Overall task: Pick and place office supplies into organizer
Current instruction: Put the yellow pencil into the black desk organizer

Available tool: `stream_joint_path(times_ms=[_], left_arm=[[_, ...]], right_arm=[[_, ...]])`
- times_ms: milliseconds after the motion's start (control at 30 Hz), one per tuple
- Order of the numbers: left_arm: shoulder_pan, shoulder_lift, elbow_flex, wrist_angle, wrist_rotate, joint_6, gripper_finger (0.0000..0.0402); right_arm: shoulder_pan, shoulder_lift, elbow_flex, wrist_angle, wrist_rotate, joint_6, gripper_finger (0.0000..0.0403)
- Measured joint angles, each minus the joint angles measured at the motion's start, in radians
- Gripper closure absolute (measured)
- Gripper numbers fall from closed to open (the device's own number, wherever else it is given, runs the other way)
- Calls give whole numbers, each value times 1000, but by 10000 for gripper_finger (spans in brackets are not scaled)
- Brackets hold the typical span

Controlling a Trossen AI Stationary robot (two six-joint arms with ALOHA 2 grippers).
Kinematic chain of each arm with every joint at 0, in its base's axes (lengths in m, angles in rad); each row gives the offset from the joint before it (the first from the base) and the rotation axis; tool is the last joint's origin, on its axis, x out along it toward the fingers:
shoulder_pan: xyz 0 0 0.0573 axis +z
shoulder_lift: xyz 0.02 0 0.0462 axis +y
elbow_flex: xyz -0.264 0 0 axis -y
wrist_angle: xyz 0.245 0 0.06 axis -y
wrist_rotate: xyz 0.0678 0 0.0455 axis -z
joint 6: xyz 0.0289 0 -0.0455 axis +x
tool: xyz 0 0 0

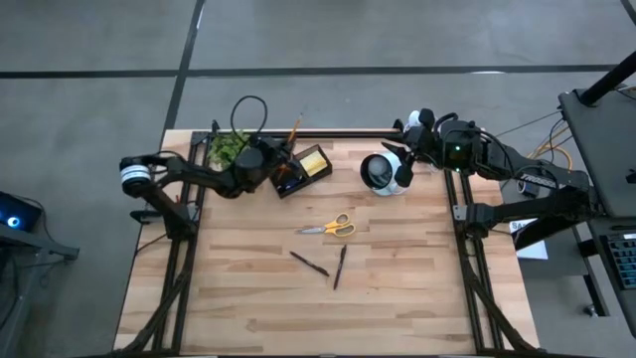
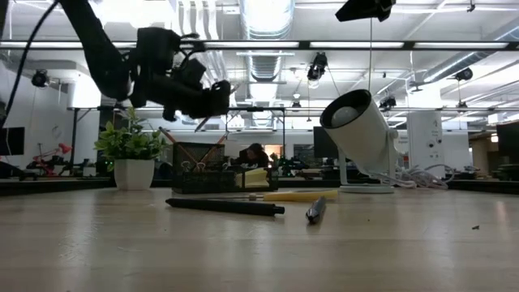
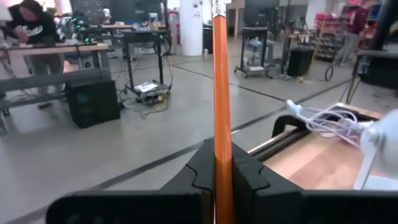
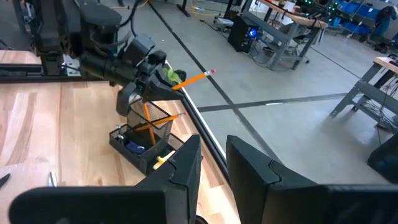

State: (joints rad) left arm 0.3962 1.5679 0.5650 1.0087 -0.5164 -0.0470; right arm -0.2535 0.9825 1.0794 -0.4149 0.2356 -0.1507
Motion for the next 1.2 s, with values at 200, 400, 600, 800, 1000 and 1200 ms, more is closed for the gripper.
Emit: stream_joint_path(times_ms=[200,400,600,800,1000,1200], left_arm=[[17,92,-10,123,-3,0,400],[20,123,-10,153,-14,5,400],[25,121,-14,154,-17,54,400],[27,121,-15,154,-17,56,393],[27,120,-15,153,-16,54,389],[27,120,-15,154,-16,53,386]], right_arm=[[0,0,0,0,-1,14,337],[0,0,0,0,-2,20,337],[0,0,0,0,-2,19,337],[0,0,0,0,-3,12,337],[0,0,0,0,-2,8,337],[0,-1,0,0,-2,-9,337]])
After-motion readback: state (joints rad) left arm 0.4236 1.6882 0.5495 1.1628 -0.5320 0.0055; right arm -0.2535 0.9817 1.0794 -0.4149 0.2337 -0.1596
